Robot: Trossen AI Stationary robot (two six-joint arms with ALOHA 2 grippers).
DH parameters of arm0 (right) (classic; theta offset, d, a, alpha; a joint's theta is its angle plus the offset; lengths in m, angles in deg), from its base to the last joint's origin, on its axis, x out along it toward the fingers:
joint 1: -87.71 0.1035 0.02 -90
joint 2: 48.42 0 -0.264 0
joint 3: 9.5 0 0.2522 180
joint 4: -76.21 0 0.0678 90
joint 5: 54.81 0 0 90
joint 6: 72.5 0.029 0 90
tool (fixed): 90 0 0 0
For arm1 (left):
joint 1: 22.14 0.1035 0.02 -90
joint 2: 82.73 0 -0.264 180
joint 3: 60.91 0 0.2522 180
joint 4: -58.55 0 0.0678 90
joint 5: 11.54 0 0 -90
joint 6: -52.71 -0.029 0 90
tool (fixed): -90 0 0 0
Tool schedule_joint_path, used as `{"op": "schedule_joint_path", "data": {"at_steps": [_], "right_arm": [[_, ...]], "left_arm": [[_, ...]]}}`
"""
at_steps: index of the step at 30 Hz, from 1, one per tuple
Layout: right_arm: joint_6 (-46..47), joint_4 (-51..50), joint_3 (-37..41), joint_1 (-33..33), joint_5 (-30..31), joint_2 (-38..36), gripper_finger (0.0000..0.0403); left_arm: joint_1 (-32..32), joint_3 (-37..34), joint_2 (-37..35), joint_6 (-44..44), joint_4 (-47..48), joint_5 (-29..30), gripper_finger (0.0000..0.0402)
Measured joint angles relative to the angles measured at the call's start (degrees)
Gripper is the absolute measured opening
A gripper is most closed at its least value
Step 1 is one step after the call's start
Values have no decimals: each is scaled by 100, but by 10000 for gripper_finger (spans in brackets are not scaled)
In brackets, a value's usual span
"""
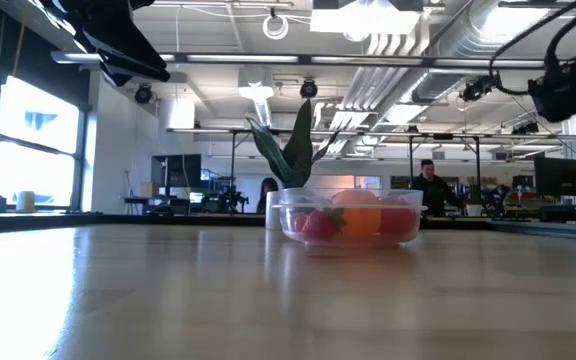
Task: Pick and placing Produce into tupperware
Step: Put the peach into the transparent bin
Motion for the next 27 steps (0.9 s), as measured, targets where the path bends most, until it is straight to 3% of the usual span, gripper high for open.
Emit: {"op": "schedule_joint_path", "data": {"at_steps": [8,27], "right_arm": [[36,708,507,-2,-197,-5,301],[156,741,709,-2,-186,52,300]], "left_arm": [[1,0,2,0,0,0,106],[0,0,2,0,0,0,106]]}}
